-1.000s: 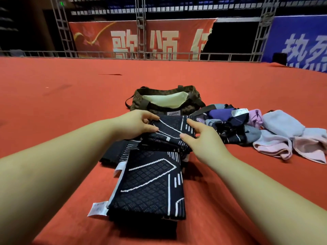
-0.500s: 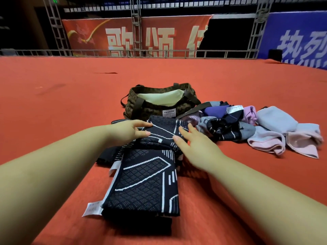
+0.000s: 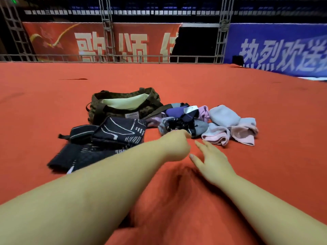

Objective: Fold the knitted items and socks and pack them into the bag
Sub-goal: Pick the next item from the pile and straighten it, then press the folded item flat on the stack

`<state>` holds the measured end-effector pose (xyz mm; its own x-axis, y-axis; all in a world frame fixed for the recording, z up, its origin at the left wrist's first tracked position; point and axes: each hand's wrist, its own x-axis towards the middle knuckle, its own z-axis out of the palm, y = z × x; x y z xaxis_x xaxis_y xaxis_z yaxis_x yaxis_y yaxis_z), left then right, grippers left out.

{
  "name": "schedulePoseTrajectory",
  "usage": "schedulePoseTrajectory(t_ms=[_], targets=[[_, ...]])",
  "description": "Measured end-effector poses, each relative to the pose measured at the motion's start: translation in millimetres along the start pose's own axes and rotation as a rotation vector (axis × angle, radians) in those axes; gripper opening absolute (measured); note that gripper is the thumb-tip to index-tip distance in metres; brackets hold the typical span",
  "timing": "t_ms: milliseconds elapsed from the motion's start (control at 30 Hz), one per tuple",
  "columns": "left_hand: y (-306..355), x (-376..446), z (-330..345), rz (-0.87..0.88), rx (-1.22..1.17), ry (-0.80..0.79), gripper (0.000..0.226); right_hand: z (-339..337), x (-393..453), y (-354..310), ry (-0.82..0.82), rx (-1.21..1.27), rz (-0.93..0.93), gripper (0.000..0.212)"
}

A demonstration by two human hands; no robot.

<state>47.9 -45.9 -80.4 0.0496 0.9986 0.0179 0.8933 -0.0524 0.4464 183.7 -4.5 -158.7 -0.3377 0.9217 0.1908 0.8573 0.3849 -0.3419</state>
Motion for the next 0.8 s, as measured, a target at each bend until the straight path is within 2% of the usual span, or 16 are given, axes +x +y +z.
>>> schedulePoseTrajectory(t_ms=[133, 200, 267, 300, 367, 400, 467, 600, 667, 800], targets=[[6, 22, 56, -0.042, -0.095, 0.021, 0.043, -16, -11, 47, 0.088, -0.141, 0.138, 0.064], [5, 32, 82, -0.042, -0.111, 0.049, 0.043, -21, -12, 50, 0.069, -0.056, 0.140, 0.069], [5, 46, 102, -0.009, -0.089, 0.069, 0.044, -25, -9, 38, -0.156, 0.197, 0.124, 0.084], [6, 53, 109, 0.007, -0.089, 0.074, 0.045, -24, -1, 36, -0.115, 0.235, 0.088, 0.090], [10, 71, 117, 0.007, -0.126, 0.105, 0.047, -14, 23, 54, -0.006, 0.187, 0.131, 0.078], [11, 80, 118, -0.005, -0.149, 0.132, 0.048, -9, 34, 67, 0.061, 0.081, 0.143, 0.076], [13, 98, 121, -0.030, -0.140, 0.179, 0.050, -4, 49, 80, 0.101, 0.072, 0.202, 0.070], [13, 121, 125, -0.075, -0.081, 0.254, 0.044, 10, 66, 92, 0.266, 0.180, 0.244, 0.028], [13, 129, 127, -0.092, -0.152, 0.288, 0.035, 8, 65, 96, 0.289, 0.191, 0.291, 0.021], [17, 131, 123, -0.128, -0.196, 0.342, 0.016, 4, 62, 92, 0.239, 0.139, 0.285, 0.020]])
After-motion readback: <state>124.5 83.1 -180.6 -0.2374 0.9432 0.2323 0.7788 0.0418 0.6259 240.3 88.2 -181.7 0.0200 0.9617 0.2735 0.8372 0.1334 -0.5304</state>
